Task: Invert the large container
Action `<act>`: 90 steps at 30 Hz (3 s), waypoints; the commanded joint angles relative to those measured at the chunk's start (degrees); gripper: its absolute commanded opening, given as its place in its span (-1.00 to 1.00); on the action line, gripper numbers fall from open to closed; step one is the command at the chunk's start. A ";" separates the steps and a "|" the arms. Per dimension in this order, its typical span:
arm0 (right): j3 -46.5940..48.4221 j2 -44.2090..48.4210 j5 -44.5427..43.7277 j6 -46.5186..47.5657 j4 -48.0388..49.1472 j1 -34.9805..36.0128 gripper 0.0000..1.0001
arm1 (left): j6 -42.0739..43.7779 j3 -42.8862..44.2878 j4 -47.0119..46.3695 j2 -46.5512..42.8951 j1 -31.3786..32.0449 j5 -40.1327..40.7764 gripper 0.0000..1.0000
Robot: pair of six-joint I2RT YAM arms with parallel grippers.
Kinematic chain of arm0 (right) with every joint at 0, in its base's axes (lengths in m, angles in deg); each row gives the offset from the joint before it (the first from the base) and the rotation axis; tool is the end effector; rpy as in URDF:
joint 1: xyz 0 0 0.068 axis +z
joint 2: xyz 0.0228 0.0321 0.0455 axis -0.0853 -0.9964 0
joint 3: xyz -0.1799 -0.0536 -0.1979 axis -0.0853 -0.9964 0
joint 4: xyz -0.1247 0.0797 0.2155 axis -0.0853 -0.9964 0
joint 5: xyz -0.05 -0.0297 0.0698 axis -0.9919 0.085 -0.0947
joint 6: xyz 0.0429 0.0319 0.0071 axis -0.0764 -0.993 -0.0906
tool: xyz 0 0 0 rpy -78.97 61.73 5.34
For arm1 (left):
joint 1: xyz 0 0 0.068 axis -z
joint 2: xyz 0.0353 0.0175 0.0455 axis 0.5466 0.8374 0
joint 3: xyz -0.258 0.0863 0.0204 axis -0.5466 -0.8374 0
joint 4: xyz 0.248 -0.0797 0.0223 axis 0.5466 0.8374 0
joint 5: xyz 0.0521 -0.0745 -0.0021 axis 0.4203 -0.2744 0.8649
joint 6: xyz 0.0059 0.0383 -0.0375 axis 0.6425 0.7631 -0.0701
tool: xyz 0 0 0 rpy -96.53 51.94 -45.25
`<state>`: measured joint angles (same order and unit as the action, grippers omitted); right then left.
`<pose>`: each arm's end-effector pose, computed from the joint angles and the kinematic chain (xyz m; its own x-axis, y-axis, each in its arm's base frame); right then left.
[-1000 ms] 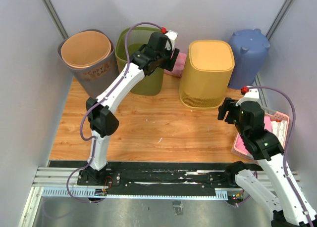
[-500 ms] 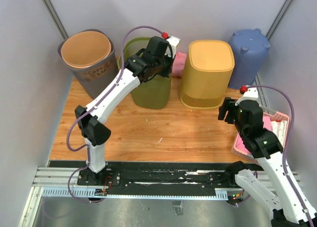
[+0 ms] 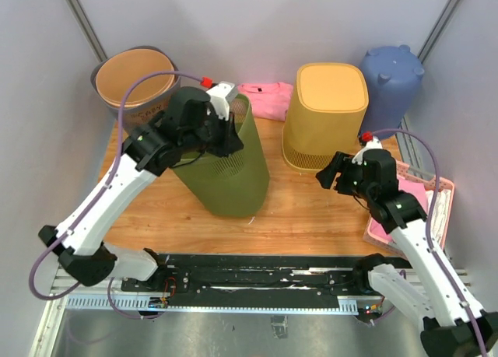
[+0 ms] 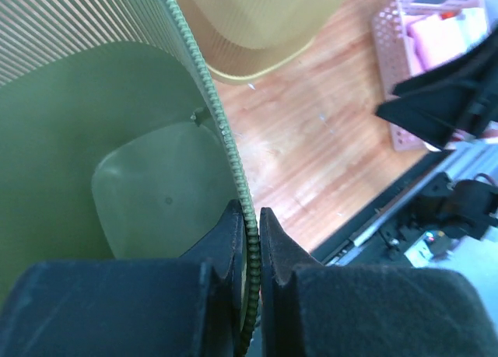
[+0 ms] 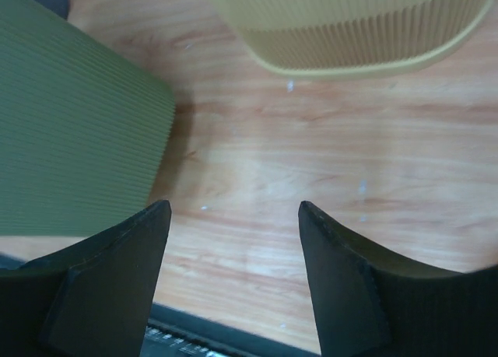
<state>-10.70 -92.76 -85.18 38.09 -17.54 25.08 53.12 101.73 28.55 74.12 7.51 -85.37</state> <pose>0.1593 0.0583 0.3275 -0.5196 0.3342 -0.7864 -0.0954 0.8919 0.4421 0.2064 -0.1799 0.4519 -0.5530 0.1422 -0.8210 0.5675 0.7857 -0.2462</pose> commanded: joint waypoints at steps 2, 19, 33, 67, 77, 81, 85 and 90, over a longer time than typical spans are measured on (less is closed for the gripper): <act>-5.47 -5.47 31.94 -13.28 9.07 -12.37 0.37 | -7.65 -7.24 -5.54 -9.36 0.07 -9.57 -1.00; -12.50 -2.25 46.83 -26.78 11.02 -19.38 0.41 | -26.97 -37.77 -34.54 -29.64 -2.06 -16.81 -0.99; -5.33 4.78 24.51 -16.16 -12.05 -19.66 0.37 | -22.38 -54.19 -31.54 -29.67 -4.63 -8.66 -0.45; -6.07 11.58 39.25 -17.58 -2.66 -19.57 -0.61 | -12.08 -43.00 -23.93 -18.91 -5.31 -1.04 -0.51; 1.16 12.18 47.56 -18.90 5.17 -19.59 -0.83 | -11.88 -44.39 -27.61 -16.76 -5.31 -5.70 -0.04; 4.94 12.04 47.90 -18.80 5.54 -19.35 -0.82 | -12.43 -44.60 -29.47 -15.54 -5.24 -7.91 0.10; 6.69 11.11 47.55 -19.09 6.51 -19.15 -0.79 | -13.46 -45.84 -32.38 -14.17 -5.31 -11.18 0.16; 6.44 10.79 44.98 -22.51 11.62 -18.47 -0.72 | -14.93 -47.99 -37.30 -12.25 -5.31 -17.67 0.22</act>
<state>-5.48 -81.52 -44.88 19.25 -13.73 5.43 38.08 56.49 -7.10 59.22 0.45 -90.57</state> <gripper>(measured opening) 0.155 0.598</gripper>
